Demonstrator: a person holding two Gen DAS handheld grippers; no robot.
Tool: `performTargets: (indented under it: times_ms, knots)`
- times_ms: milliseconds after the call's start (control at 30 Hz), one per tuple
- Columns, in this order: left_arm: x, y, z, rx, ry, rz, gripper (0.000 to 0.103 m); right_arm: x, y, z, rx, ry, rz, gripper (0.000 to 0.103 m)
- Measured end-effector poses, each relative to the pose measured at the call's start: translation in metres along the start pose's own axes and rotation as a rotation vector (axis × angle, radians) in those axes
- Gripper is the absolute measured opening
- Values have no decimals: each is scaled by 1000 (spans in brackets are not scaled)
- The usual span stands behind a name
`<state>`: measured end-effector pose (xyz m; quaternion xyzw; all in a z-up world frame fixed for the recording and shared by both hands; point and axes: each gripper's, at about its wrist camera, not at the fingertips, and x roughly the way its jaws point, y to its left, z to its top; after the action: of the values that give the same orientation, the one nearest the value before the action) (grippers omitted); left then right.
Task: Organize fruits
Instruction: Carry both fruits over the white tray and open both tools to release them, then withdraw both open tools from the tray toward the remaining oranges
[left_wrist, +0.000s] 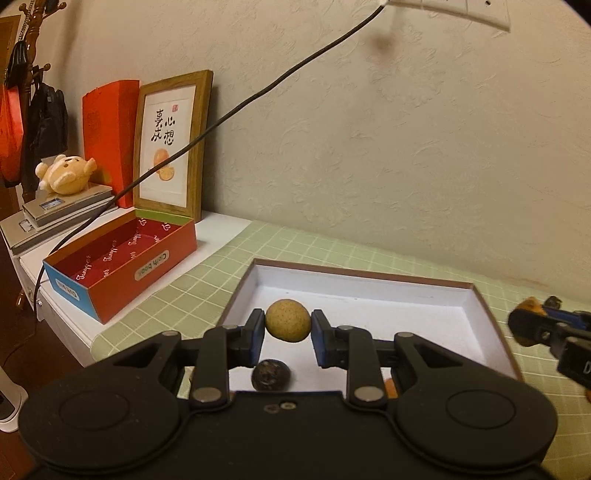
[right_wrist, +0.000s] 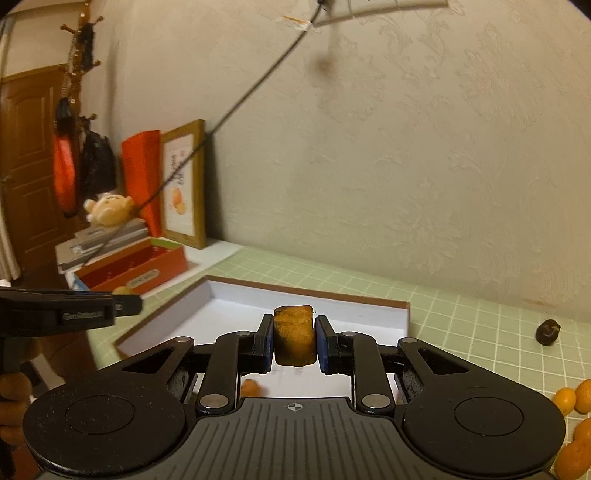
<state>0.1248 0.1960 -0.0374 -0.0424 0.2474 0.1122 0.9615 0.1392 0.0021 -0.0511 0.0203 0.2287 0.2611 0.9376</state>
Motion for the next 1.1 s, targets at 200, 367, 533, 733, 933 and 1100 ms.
performTargets:
  times_ms: [200, 367, 533, 733, 933, 1100]
  knots:
    - [20, 3, -1, 18, 22, 7, 17, 24, -18, -5, 38, 41, -55, 23]
    - [33, 4, -2, 21, 45, -1, 17, 39, -30, -7, 81, 74, -84, 23]
    - [49, 3, -1, 19, 72, -6, 17, 55, -33, -10, 97, 106, -99, 23]
    - [71, 0, 1, 26, 100, 0, 22, 69, -38, -10, 97, 116, -135, 24]
    - [82, -1, 0, 22, 134, 38, 60, 55, -45, -6, 133, 34, -164, 84]
    - [71, -3, 6, 30, 91, 55, 75, 38, -46, 1, 150, -14, -138, 85]
